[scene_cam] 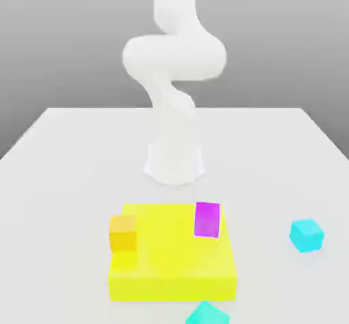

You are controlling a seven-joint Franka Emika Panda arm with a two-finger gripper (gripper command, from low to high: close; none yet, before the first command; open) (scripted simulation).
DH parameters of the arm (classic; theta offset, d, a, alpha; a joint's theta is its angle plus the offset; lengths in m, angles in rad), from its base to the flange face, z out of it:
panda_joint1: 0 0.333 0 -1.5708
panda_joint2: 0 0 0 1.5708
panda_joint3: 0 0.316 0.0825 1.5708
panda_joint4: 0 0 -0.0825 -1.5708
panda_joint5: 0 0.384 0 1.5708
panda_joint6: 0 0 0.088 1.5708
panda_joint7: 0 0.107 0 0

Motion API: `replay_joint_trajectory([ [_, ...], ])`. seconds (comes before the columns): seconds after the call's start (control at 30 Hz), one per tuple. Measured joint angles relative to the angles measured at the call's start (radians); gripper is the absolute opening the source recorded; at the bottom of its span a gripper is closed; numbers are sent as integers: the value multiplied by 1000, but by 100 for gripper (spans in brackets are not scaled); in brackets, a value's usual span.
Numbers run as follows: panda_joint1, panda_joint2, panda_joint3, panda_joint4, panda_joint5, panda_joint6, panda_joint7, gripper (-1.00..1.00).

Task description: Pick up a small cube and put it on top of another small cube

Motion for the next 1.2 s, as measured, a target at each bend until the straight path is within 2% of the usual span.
replay_joint_trajectory([
  [0.33, 150, 370, -112, -3, 109, 104, -328, 0],
  [0.6, 200, 660, -125, -6, 182, 186, -577, 0],
  [0.77, 209, 834, -116, -9, 179, 244, -698, 0],
  [0.97, 216, 1030, -115, -15, 105, 322, -789, 0],
  [1.1, 194, 1175, -87, 10, 122, 427, -821, 0],
  [1.13, 188, 1202, -79, 15, 128, 447, -827, -100],
  [1.2, 188, 1202, -79, 15, 128, 447, -827, -100],
])
